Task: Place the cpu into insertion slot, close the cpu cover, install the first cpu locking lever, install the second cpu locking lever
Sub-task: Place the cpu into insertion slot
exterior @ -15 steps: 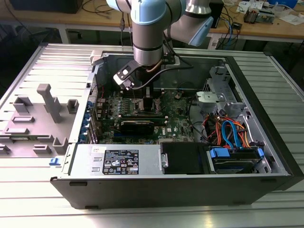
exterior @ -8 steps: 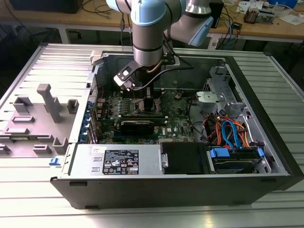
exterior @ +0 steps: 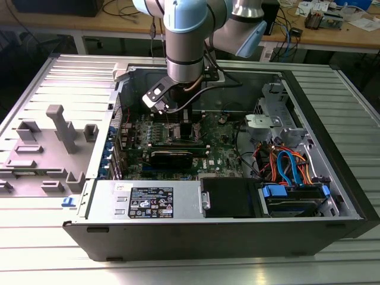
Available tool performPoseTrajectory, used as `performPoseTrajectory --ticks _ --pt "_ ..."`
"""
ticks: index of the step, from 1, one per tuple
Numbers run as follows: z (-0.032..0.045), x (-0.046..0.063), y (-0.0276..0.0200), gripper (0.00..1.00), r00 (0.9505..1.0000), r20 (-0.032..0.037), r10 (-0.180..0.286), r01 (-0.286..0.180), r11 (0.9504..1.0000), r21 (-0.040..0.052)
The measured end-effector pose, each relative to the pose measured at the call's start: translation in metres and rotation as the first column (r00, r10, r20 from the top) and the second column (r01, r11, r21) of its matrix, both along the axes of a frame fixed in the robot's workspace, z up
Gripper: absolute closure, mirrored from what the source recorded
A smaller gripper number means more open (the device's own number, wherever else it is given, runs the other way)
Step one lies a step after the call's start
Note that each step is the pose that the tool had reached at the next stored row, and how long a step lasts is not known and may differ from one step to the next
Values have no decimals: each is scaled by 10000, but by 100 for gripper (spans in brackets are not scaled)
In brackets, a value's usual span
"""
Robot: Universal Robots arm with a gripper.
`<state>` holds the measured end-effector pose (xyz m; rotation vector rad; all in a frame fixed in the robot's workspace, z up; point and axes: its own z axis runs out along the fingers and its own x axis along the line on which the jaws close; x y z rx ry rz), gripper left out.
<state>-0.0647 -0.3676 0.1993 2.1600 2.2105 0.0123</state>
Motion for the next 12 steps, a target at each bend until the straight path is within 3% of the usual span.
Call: performPoseTrajectory --ticks 12 --pt "-8 6 3 45 10000 7 0 0 10000 13"
